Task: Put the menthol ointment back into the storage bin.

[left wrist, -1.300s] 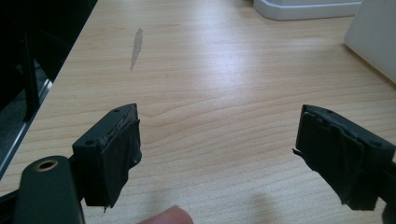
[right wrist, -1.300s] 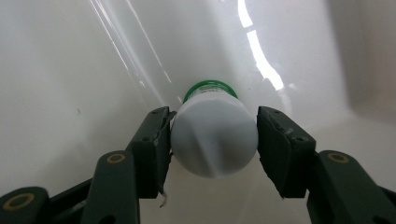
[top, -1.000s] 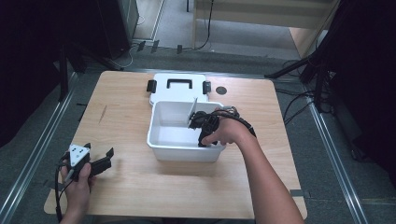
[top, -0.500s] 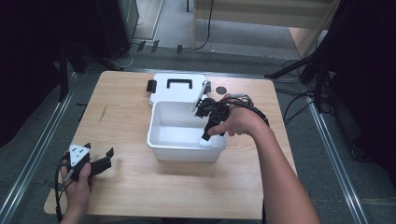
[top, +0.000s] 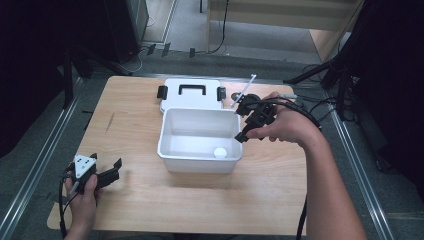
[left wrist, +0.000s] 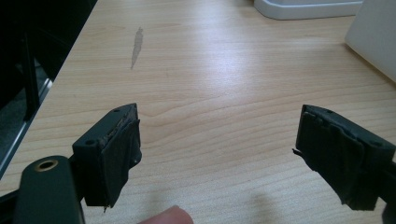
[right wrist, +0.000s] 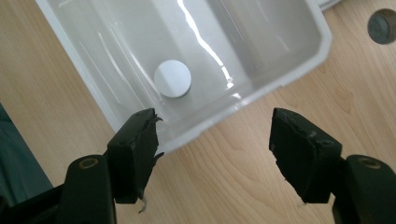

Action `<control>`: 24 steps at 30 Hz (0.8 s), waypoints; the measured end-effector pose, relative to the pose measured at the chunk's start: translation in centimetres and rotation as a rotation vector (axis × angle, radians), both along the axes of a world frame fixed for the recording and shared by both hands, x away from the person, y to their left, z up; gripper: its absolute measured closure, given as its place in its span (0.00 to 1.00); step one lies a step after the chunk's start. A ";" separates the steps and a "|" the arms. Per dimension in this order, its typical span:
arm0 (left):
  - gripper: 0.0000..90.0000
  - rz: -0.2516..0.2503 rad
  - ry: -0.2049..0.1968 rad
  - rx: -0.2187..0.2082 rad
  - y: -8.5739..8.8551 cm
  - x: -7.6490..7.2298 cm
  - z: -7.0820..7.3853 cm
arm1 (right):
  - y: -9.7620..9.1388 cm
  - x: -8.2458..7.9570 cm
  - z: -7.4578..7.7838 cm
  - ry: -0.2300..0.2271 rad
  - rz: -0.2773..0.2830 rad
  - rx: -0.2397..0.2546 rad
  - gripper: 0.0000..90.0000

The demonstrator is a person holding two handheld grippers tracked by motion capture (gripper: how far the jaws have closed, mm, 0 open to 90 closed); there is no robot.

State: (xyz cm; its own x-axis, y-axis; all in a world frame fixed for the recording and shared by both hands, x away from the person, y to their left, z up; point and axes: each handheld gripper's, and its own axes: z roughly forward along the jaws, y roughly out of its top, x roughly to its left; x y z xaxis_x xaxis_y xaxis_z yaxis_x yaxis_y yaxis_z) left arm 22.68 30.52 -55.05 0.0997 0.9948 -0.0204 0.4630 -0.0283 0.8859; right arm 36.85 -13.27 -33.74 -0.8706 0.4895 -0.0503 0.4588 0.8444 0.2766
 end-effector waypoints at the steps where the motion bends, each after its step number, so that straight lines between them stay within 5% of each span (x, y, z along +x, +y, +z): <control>1: 0.16 0.000 0.000 0.000 0.0 0.0 0.0 | 0.0 0.0 0.0 0.000 0.000 0.000 0.37; 9: 0.16 0.000 0.000 0.006 0.0 0.0 0.0 | -3.4 -0.7 0.2 -0.017 -0.064 0.015 0.37; 24: 0.16 0.000 -0.002 0.007 0.0 0.0 0.0 | -9.5 -1.9 -5.5 -0.029 -0.191 0.096 0.36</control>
